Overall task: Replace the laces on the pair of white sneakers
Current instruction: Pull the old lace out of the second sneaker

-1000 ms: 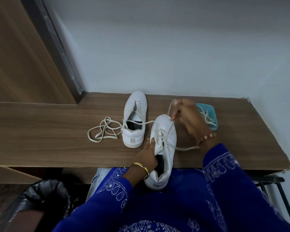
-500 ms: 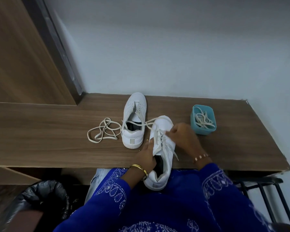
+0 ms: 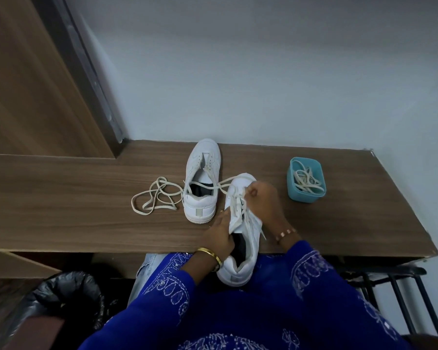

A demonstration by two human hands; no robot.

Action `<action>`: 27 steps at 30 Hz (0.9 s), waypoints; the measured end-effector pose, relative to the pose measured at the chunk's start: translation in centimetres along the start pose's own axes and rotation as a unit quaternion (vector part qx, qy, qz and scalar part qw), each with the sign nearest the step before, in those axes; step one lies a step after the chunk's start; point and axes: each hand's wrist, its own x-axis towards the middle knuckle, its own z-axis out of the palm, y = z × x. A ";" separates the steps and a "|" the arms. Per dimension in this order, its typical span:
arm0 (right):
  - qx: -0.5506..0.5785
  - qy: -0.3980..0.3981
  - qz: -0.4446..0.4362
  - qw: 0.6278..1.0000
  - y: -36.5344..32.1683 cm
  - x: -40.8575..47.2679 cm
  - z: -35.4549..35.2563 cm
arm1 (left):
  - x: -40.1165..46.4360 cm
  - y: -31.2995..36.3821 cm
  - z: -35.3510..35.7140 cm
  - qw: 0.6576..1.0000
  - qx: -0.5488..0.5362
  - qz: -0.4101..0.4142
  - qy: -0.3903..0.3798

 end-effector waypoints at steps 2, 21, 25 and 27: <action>0.136 0.010 0.062 0.989 -1.7 1.3 -2.2 | 0.1 -0.1 0.1 1.000 0.012 -0.009 -0.007; 0.371 0.057 -0.008 0.927 -7.0 4.8 -5.2 | 0.4 1.5 0.4 0.982 0.156 -0.081 -0.065; 0.322 0.090 -0.054 0.941 -9.4 8.0 -8.1 | 0.4 1.7 0.1 0.981 0.160 -0.079 -0.075; 0.307 0.070 -0.050 0.948 -9.3 8.8 -8.4 | 0.5 1.2 0.0 0.987 0.132 -0.068 -0.066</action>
